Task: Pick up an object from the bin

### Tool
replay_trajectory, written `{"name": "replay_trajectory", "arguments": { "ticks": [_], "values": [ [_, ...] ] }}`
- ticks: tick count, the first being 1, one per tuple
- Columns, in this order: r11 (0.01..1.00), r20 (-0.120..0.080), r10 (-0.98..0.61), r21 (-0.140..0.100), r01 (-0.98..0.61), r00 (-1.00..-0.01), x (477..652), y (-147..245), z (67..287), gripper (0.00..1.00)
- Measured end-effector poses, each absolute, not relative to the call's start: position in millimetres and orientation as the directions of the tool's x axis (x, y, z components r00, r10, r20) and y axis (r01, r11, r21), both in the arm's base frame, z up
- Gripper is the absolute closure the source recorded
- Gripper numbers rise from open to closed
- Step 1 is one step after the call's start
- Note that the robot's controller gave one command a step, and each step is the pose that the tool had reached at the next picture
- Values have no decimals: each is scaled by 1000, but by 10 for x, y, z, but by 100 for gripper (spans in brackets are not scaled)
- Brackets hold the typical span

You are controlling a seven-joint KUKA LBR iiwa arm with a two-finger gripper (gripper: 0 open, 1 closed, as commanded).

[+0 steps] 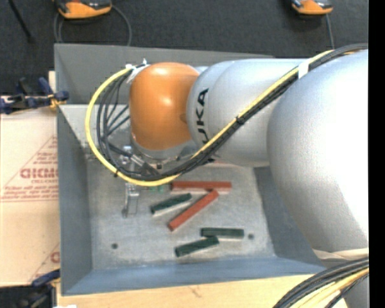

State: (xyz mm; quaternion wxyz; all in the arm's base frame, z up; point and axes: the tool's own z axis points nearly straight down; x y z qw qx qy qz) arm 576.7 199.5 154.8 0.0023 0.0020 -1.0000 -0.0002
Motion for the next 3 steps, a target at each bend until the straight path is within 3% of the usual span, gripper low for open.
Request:
{"name": "replay_trajectory", "arguments": {
  "ticks": [1, 2, 3],
  "values": [
    [986, 1, -165, -3, -165, -986, 5973, 1259, 672, 0],
    [974, 2, -226, -3, -226, -974, 5416, 532, 704, 0],
    [974, -3, -227, 1, -227, -974, 5437, 584, 709, 100]
  ]
}}
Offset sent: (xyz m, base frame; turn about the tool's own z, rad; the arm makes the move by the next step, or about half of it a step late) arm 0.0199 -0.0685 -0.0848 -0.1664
